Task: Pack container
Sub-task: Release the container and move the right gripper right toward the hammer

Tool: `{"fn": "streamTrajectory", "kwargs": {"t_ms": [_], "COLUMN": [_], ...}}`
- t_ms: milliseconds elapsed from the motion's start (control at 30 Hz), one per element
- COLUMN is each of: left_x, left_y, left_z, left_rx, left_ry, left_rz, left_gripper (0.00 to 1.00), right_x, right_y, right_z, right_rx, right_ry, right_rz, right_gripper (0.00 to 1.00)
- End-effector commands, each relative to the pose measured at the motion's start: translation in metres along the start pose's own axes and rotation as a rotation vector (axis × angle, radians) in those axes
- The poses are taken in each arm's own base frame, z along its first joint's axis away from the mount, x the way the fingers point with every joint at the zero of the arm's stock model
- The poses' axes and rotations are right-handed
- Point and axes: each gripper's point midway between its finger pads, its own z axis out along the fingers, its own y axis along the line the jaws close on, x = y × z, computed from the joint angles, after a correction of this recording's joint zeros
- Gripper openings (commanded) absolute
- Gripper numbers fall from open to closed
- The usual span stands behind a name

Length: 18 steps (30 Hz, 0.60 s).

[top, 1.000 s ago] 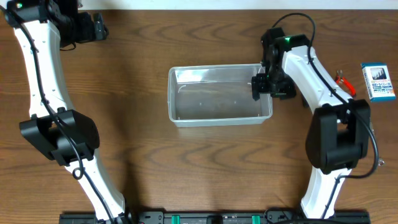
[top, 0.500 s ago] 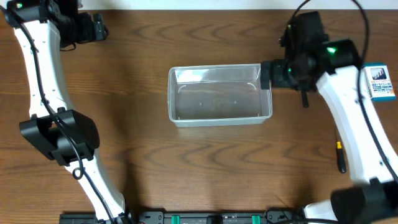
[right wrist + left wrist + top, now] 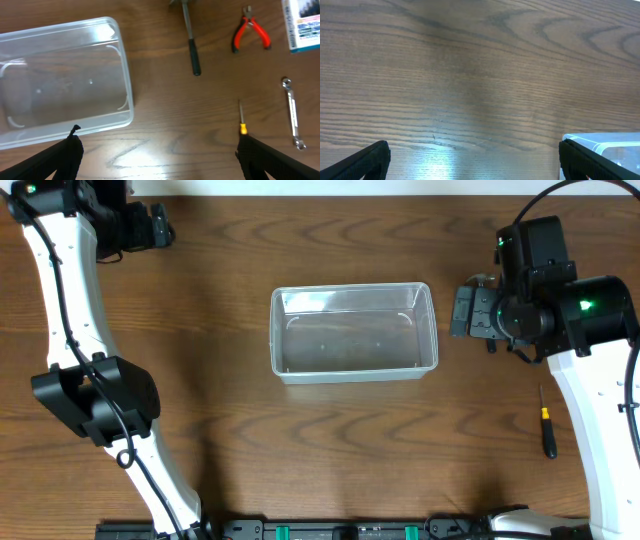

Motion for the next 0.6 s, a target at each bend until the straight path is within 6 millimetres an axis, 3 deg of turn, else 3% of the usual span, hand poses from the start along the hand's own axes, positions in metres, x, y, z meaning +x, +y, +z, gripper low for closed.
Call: {"fn": "streamTrajectory", "kwargs": {"t_ms": [0,133,367,567], "left_x": [-0.004,-0.004,-0.004,-0.004], "left_y": [-0.001,-0.001,-0.001,-0.001], "left_z": [-0.007,-0.007,-0.007,-0.007], "left_rx": [0.006,0.006,0.006,0.006], "left_ry": [-0.019,-0.020,-0.019,-0.019], "left_rz": [0.000,0.000,-0.001,-0.001], "left_gripper": [0.98,0.98,0.98,0.98], "right_x": [-0.005,-0.009,-0.018,-0.016], "right_y": [-0.013,-0.024,-0.075,-0.102], "right_z": [-0.002,-0.001,0.001,0.005], "right_rx": [0.053,0.087,0.183,0.142], "right_ry": [-0.026,-0.038,-0.049,-0.019], "right_rz": [0.030,0.016,0.175,0.271], "right_gripper": [0.99,0.99,0.99,0.99]}}
